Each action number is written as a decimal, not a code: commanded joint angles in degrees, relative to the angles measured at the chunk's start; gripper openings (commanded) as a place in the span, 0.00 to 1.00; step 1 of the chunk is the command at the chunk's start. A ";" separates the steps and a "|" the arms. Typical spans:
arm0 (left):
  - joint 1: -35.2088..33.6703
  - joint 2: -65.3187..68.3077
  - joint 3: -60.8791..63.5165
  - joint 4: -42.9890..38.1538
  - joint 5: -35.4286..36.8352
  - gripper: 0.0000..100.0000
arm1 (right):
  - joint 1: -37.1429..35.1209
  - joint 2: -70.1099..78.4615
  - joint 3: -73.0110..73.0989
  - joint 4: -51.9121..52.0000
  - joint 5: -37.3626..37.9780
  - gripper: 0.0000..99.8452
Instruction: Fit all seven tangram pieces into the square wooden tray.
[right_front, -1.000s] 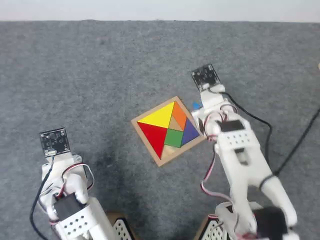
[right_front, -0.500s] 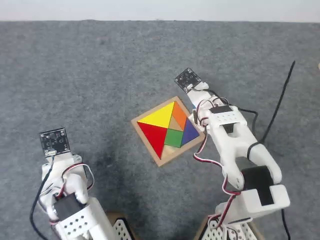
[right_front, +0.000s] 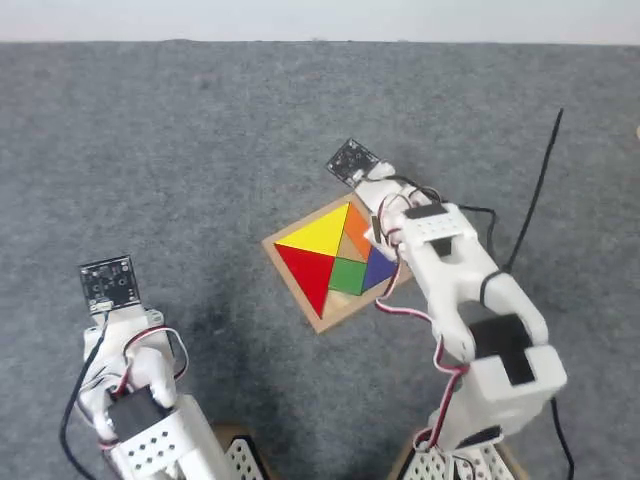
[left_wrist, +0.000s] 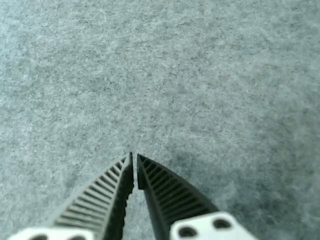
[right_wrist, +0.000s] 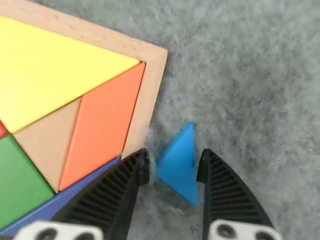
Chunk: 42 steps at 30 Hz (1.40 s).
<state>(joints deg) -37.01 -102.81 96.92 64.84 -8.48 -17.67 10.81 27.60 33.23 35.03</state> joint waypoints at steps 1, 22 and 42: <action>0.26 -0.35 -0.40 0.26 -0.70 0.02 | 0.84 2.68 -7.38 3.74 0.35 0.18; 0.26 -0.35 -0.40 0.26 -0.70 0.02 | 5.49 4.44 -10.55 12.70 0.35 0.16; 0.26 -0.35 -0.40 0.18 -0.70 0.02 | 6.81 -19.12 -11.25 32.13 -30.59 0.04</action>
<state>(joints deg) -37.01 -102.81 96.92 64.84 -8.48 -7.56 -2.81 18.90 61.36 13.05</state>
